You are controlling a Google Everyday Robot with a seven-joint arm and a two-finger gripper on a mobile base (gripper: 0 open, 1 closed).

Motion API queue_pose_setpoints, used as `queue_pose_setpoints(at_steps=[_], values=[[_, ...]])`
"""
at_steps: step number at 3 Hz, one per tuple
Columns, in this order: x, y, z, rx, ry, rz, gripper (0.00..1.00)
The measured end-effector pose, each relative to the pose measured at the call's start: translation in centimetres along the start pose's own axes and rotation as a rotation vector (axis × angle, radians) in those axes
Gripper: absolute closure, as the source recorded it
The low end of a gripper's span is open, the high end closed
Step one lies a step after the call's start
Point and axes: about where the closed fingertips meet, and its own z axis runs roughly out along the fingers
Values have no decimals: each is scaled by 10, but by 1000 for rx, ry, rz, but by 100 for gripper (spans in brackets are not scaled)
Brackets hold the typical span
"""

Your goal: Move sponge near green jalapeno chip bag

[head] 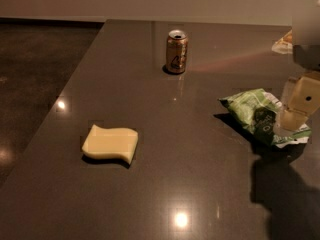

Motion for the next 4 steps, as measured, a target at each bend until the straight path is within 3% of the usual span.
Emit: queue_pose_setpoints(at_steps=[1, 2, 4], values=[[0, 0, 0, 0, 0, 0, 0], [-12, -4, 1, -24, -45, 0, 0], [-102, -3, 15, -71, -203, -81, 0]])
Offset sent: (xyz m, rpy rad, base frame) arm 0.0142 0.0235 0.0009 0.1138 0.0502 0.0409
